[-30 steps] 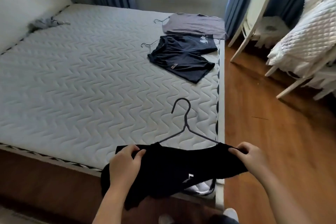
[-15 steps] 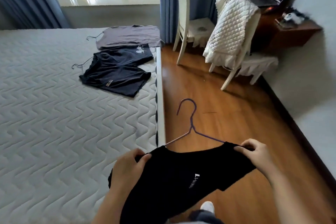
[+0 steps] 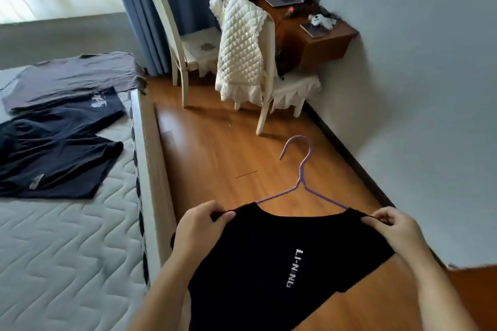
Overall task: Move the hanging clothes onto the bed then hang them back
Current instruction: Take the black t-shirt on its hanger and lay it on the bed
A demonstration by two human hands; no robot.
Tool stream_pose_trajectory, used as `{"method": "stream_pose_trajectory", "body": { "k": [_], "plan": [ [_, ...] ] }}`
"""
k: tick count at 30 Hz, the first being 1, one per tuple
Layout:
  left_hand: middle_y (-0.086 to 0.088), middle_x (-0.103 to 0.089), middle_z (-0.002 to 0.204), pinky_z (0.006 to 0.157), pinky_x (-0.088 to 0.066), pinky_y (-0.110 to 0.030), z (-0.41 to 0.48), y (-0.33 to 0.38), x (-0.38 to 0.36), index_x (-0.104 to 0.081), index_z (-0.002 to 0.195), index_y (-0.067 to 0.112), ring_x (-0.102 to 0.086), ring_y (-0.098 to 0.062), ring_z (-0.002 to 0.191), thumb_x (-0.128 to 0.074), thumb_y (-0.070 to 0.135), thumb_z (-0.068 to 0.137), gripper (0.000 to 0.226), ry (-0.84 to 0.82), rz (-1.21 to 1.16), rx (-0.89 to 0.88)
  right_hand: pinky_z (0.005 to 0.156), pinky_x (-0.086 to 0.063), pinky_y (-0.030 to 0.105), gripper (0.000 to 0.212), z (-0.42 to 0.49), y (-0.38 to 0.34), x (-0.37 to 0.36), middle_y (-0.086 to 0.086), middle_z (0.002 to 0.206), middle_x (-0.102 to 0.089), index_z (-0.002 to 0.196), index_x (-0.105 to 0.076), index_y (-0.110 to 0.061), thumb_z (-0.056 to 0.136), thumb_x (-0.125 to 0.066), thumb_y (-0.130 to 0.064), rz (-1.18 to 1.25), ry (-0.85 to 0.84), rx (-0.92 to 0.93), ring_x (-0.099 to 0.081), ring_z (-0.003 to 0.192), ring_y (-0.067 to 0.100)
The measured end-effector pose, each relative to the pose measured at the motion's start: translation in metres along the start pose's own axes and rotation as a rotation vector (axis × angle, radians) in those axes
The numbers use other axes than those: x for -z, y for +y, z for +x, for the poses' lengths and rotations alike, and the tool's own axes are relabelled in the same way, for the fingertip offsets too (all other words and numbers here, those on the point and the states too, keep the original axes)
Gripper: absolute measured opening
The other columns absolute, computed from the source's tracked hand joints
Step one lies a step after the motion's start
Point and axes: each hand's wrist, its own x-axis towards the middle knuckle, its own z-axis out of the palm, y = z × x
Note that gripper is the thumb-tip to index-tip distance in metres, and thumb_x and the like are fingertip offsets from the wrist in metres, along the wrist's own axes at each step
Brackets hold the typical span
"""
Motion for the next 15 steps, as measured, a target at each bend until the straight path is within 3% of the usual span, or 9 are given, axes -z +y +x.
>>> {"method": "stream_pose_trajectory", "body": {
  "k": [5, 10, 15],
  "plan": [
    [0.01, -0.062, 0.07, 0.06, -0.036, -0.022, 0.042, 0.003, 0.026, -0.067, 0.077, 0.019, -0.053, -0.01, 0.067, -0.066, 0.031, 0.08, 0.013, 0.222, 0.029, -0.046, 0.064, -0.043, 0.031, 0.015, 0.035, -0.057, -0.007, 0.0, 0.078, -0.066, 0.072, -0.062, -0.02, 0.076, -0.071, -0.031, 0.043, 0.059, 0.121, -0.06, 0.078, 0.017],
    [0.008, -0.058, 0.063, 0.061, -0.036, -0.025, 0.088, -0.055, 0.07, -0.066, 0.07, 0.019, -0.055, -0.019, 0.069, -0.07, 0.022, 0.077, 0.008, 0.366, -0.028, 0.152, 0.061, -0.043, 0.025, 0.016, 0.09, -0.148, -0.079, -0.005, 0.074, -0.064, 0.07, -0.06, -0.022, 0.075, -0.072, -0.032, -0.017, -0.052, 0.245, -0.058, 0.074, 0.013],
    [0.006, -0.065, 0.068, 0.063, -0.039, -0.027, 0.134, -0.128, 0.111, -0.058, 0.061, 0.031, -0.059, -0.021, 0.073, -0.069, 0.019, 0.078, 0.024, 0.442, -0.185, 0.365, 0.055, -0.039, 0.02, 0.021, 0.148, -0.25, -0.173, -0.004, 0.068, -0.061, 0.065, -0.058, -0.024, 0.075, -0.073, -0.033, -0.126, -0.224, 0.369, -0.056, 0.07, 0.011]
  ]
}}
